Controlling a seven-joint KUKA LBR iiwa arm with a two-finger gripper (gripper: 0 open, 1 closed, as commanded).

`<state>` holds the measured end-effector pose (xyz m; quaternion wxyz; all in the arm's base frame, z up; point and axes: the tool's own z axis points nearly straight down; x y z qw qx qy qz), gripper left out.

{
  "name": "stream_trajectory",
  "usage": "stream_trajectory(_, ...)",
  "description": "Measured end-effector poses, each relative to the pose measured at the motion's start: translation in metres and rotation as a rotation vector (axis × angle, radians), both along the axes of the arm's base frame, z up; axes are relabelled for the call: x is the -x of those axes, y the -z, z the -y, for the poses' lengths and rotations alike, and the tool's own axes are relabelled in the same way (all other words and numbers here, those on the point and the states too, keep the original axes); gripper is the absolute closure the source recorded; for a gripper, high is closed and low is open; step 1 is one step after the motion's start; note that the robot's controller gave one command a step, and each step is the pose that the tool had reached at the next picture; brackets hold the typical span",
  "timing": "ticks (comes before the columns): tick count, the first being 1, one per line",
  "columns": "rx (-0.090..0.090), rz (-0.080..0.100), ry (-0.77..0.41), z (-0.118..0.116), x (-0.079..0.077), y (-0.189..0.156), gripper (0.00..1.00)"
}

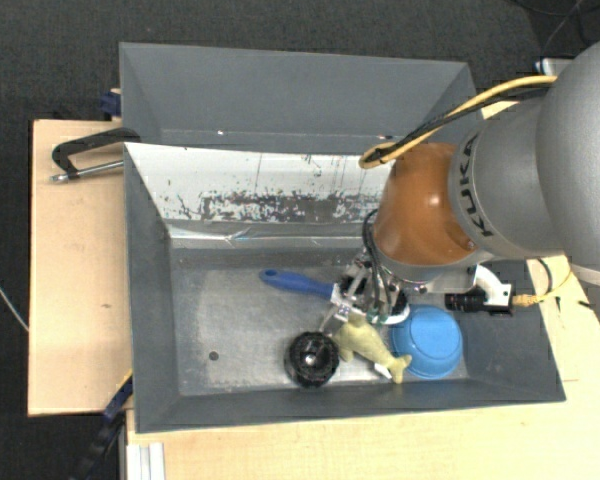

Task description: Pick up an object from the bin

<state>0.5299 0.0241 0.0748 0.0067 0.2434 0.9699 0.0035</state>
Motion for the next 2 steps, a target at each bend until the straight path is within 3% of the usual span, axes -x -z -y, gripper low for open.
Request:
stream_trajectory(1, 0.002, -0.006, -0.002, -0.001, -0.0024, -0.0022, 0.0)
stream_trajectory(2, -0.002, -0.013, -0.003, -0.0028, -0.0016, -0.0035, 1.0)
